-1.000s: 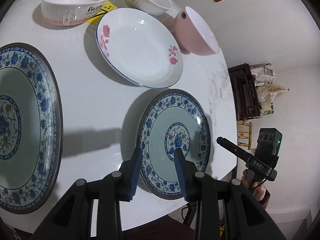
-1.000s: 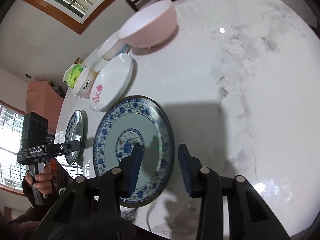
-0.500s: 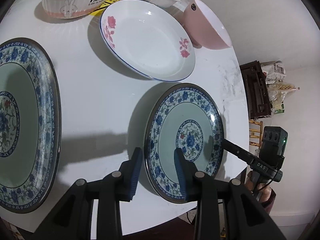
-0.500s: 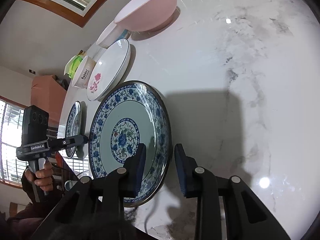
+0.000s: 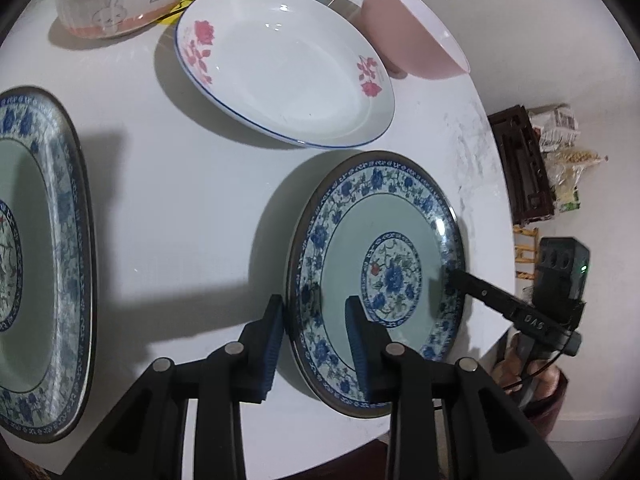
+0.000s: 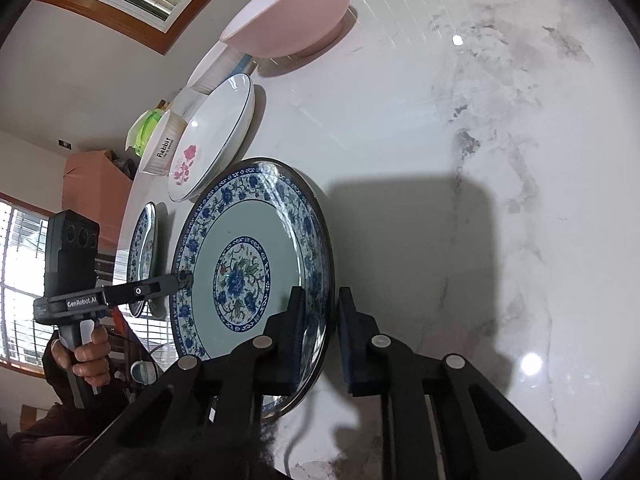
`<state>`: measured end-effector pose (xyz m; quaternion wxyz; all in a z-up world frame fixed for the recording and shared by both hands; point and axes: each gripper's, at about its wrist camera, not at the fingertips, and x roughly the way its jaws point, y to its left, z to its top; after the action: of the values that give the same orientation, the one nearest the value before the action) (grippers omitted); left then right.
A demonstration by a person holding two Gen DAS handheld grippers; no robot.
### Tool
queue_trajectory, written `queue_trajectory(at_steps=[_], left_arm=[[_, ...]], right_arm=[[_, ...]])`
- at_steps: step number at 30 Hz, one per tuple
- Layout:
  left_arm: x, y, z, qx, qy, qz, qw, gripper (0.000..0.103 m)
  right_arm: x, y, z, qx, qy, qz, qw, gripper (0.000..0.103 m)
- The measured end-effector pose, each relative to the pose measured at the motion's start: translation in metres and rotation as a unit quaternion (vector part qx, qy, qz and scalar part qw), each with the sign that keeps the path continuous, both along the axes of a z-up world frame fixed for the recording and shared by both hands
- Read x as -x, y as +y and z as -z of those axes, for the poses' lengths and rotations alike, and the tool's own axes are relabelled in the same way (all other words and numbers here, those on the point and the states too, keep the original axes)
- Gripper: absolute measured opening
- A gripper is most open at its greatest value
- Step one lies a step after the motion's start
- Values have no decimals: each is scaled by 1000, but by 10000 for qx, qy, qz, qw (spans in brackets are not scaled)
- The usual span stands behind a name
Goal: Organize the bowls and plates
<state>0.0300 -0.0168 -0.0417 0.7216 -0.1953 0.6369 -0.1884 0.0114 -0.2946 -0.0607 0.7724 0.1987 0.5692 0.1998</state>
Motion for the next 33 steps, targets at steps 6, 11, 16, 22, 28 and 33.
queue_trajectory(at_steps=[6, 11, 16, 22, 28, 33], left_arm=[[1, -1, 2, -223, -100, 65, 9997, 16], [5, 2, -4, -191, -198, 74, 9996, 16], [8, 11, -17, -167, -356, 30, 9992, 16], [10, 38, -33, -142, -553, -168, 9982, 16], [15, 92, -51, -256, -735, -578, 9953, 16], [26, 144, -65, -467, -876, -982, 9902, 16]], right_arm=[[3, 4, -3, 164, -74, 95, 9998, 14], [6, 6, -13, 169, -185, 123, 9996, 14], [8, 12, -26, 196, -277, 128, 9993, 14], [3, 37, -45, 263, -448, -43, 9986, 14], [-13, 84, -57, 203, -583, -422, 9972, 14], [-30, 139, -59, 75, -615, -805, 9948, 14]])
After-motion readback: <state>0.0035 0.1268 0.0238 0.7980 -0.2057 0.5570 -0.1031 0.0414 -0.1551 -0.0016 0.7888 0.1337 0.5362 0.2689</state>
